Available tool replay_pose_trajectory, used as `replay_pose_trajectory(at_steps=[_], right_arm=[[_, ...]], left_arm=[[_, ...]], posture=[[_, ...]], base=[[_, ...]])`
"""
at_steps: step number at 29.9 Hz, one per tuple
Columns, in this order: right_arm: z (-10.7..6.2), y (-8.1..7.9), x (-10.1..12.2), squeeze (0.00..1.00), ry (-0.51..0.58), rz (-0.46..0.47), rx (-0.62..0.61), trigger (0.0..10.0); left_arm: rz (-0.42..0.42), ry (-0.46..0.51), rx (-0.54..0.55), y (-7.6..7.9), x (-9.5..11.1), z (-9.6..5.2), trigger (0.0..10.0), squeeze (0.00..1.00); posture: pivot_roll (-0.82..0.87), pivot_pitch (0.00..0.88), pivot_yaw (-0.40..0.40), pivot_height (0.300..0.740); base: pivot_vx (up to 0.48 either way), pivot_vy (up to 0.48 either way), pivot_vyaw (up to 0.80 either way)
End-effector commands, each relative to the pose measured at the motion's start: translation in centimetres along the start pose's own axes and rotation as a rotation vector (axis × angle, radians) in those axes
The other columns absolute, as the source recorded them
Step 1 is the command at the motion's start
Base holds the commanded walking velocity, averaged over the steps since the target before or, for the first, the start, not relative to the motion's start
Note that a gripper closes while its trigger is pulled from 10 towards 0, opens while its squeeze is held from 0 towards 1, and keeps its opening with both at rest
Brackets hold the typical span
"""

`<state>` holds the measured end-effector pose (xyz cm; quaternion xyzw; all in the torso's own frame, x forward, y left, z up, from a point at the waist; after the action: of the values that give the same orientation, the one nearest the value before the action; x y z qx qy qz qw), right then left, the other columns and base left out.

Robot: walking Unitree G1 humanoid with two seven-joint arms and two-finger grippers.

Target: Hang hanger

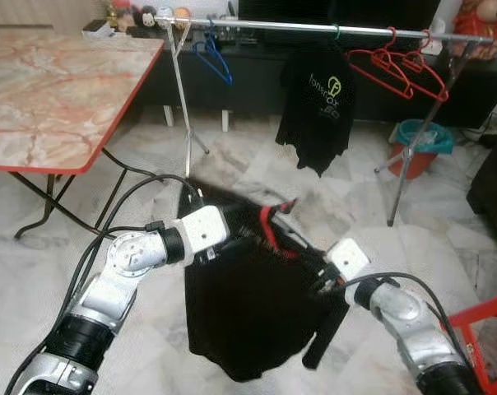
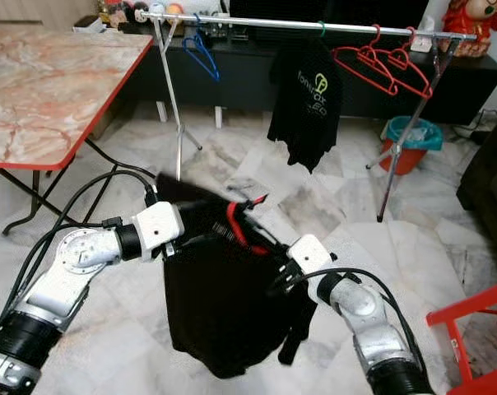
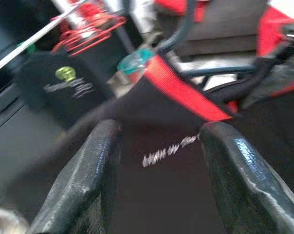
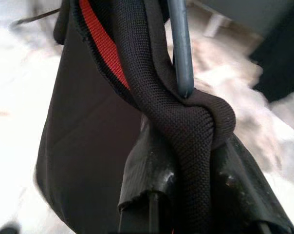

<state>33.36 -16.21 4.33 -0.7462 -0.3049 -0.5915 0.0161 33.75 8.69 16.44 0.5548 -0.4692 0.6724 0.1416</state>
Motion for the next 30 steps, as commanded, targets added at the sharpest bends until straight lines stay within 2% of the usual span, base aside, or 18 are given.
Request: replay_pose_trajectory(at_steps=[1, 7, 8, 10, 17, 20, 24, 26, 30], right_arm=[[0.2, 1.1, 0.6, 0.0, 0.024, 0.033, -0.091, 0.0], [0.9, 0.2, 2.1, 0.0, 0.097, 0.037, -0.147, 0.0], [0.9, 0.2, 2.1, 0.0, 0.097, 0.037, -0.147, 0.0], [0.9, 0.2, 3.3, 0.0, 0.16, 0.038, -0.19, 0.0], [1.1, -0.6, 4.0, 0.0, 0.189, 0.02, -0.176, 0.0], [1.2, -1.0, 4.4, 0.0, 0.206, 0.028, -0.177, 0.0], [1.5, -1.8, 4.5, 0.0, 0.22, 0.033, -0.153, 0.0], [1.6, -1.9, 4.5, 0.0, 0.216, 0.036, -0.15, 0.0], [1.7, -1.9, 4.7, 0.0, 0.22, 0.035, -0.145, 0.0]], left_arm=[[-0.024, -0.018, 0.055, -0.5, -0.4, -0.1, 10.0, 0.0], [-0.14, 0.041, 0.291, -2.8, 0.6, 1.2, 10.0, 0.0], [-0.14, 0.041, 0.291, -2.8, 0.6, 1.2, 10.0, 0.0], [-0.148, 0.06, 0.33, -2.7, 1.2, 2.2, 10.0, 0.0], [-0.217, 0.095, 0.351, -2.5, 1.9, 3.3, 10.0, 0.0], [-0.238, 0.116, 0.311, -1.9, 2.5, 3.9, 10.0, 0.0], [-0.267, 0.174, 0.143, 0.7, 3.9, 4.6, 10.0, 0.0], [-0.251, 0.182, 0.061, 2.0, 4.3, 4.7, 10.0, 0.0], [-0.253, 0.186, 0.056, 2.2, 4.4, 4.8, 10.0, 0.0]], posture=[[0.03, 0.055, -0.011, 0.74], [0.04, 0.042, 0.001, 0.74], [0.04, 0.042, 0.001, 0.74], [0.04, 0.036, 0.008, 0.74], [0.03, 0.028, 0.016, 0.74], [0.04, 0.025, 0.019, 0.74], [0.04, 0.015, 0.022, 0.74], [0.04, 0.008, 0.021, 0.74], [0.04, 0.003, 0.022, 0.74]], base=[[0.0, 0.0, 0.0], [0.0, 0.0, 0.0], [0.0, 0.0, 0.0], [0.0, 0.0, 0.0], [0.0, 0.0, 0.0], [0.0, 0.0, 0.0], [0.0, 0.0, 0.0], [0.0, 0.0, 0.0], [0.0, 0.0, 0.0]])
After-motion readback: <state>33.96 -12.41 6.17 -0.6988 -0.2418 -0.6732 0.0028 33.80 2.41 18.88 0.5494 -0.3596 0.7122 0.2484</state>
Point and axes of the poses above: a point about 5 cm out from each wrist's last joint towards the gripper, its own z axis pointing out of the wrist towards the gripper, its own x axis along the axis of the wrist's last joint, y = z × x, the point moved 4 cm from there along z, pointing out of the wrist towards the gripper, and after that the axes turned 6 degrees about -z, right-handed, at the moved point
